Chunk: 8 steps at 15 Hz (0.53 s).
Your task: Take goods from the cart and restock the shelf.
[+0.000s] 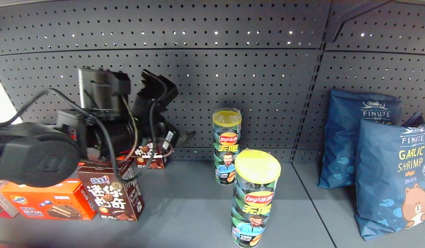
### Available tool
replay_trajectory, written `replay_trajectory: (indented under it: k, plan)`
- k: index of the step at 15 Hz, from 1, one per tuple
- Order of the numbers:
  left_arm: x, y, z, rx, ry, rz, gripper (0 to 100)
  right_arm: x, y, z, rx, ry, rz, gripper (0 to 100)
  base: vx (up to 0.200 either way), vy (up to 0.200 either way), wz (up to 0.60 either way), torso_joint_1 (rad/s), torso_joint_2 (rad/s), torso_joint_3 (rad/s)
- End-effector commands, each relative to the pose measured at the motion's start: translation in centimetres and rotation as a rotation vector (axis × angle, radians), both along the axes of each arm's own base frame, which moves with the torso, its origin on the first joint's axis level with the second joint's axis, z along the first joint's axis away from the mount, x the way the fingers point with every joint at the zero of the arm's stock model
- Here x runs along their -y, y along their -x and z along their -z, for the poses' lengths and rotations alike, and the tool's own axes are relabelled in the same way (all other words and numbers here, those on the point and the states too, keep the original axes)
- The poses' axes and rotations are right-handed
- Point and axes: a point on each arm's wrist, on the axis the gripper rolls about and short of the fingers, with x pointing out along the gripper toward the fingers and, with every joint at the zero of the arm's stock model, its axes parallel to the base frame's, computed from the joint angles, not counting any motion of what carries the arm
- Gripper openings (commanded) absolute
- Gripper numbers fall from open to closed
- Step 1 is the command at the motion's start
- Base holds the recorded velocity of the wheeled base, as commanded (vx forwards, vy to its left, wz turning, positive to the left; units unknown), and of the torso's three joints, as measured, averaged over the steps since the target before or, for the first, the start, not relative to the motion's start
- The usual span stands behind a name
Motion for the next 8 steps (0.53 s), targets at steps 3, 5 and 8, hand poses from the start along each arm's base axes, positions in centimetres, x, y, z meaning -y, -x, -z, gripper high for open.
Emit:
replay_trajectory:
  k: [3, 5, 8]
  plan:
    - [-6.1, 9.0, -7.6, 0.212, 0.196, -0.107, 100, 0.0, 0.0, 0.0, -0.002, 0.0, 0.0, 100, 0.0, 0.0, 0.0, 0.0, 0.0, 0.0]
    - [-9.9, 13.5, -9.0, 0.317, 0.236, -0.229, 100, 0.0, 0.0, 0.0, -0.002, 0.001, 0.0, 100, 0.0, 0.0, 0.0, 0.0, 0.0, 0.0]
    - [-11.9, 22.6, -4.9, 0.299, 0.239, -0.27, 100, 0.0, 0.0, 0.0, 0.0, 0.001, 0.0, 100, 0.0, 0.0, 0.0, 0.0, 0.0, 0.0]
